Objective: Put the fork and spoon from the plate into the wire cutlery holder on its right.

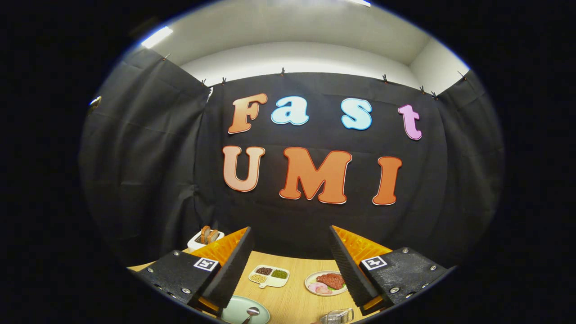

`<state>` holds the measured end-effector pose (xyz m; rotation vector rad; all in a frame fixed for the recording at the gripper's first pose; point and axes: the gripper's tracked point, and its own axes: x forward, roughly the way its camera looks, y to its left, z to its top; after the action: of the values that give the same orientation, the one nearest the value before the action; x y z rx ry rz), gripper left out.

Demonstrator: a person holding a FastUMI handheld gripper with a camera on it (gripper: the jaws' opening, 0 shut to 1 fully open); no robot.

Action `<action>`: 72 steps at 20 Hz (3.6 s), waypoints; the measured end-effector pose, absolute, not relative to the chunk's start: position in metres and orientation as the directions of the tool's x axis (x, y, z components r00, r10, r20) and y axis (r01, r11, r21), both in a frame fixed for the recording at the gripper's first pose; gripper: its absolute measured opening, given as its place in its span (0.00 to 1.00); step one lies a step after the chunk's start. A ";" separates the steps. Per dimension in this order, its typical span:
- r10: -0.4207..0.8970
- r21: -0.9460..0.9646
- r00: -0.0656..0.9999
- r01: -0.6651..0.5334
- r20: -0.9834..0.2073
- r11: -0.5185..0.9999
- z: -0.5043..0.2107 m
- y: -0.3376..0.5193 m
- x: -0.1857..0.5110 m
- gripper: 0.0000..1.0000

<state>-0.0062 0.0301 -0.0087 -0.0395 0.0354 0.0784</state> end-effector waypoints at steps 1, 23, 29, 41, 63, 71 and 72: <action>0.081 -0.036 0.996 -0.082 -0.037 0.996 -0.008 0.031 -0.005 0.99; 0.299 0.161 0.666 -0.262 -0.684 0.952 -0.201 0.128 -0.020 0.99; 0.269 0.175 0.413 -0.251 -0.870 0.952 -0.285 0.143 -0.043 0.86; 0.100 0.103 -0.027 -0.155 -0.995 0.982 -0.420 0.138 -0.103 0.60; 0.199 0.196 0.036 -0.071 -0.979 0.978 -0.420 0.136 -0.100 0.03; 0.210 0.197 0.278 -0.073 -0.937 0.978 -0.361 0.096 -0.081 0.03; 0.207 0.196 0.308 -0.068 -0.929 0.978 -0.354 0.089 -0.079 0.03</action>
<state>-0.0792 0.0894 -0.3538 0.1283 1.2459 0.1823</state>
